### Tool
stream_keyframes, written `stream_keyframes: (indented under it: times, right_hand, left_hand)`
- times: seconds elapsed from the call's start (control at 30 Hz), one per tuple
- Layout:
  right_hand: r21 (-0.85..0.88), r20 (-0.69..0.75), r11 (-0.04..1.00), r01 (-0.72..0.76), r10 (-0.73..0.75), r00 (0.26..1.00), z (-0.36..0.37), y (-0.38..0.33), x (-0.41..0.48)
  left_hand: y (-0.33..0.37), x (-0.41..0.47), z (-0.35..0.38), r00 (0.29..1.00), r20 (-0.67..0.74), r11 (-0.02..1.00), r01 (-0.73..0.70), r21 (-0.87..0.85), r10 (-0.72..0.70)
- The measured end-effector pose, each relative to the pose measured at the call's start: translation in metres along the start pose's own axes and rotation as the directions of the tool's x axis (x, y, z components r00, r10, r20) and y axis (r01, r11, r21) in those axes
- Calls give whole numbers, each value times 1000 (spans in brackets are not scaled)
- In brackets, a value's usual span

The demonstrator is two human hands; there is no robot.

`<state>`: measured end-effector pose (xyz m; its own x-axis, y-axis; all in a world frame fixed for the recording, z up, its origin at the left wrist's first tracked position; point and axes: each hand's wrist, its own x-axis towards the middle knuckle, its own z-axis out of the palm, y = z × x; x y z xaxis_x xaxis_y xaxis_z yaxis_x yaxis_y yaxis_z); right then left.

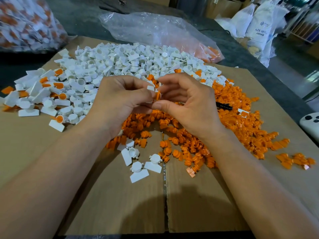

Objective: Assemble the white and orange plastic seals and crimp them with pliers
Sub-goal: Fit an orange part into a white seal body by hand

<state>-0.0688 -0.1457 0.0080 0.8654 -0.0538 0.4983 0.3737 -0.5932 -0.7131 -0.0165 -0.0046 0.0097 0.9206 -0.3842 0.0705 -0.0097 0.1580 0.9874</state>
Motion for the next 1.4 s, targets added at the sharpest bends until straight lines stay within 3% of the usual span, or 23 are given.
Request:
stream_keyframes:
  times: [0.5,0.73,1.13,1.4]
  right_hand:
    - [-33,-48,999,31,-32,998,1,1,0]
    - [-22,-15,1000,-11,11,1000,1,2,1]
    - [-54,-11,995,82,-83,996,1,3,1]
    - [-70,-2,995,68,-68,998,0,5,1]
  left_hand:
    - [2,-3,0,999,-11,997,-51,53,52]
    - [2,-3,1,999,-16,999,-31,42,32]
    - [1,-2,1,1000,-19,998,-23,52,24]
    - [2,-3,2,1000,10,999,14,45,-15]
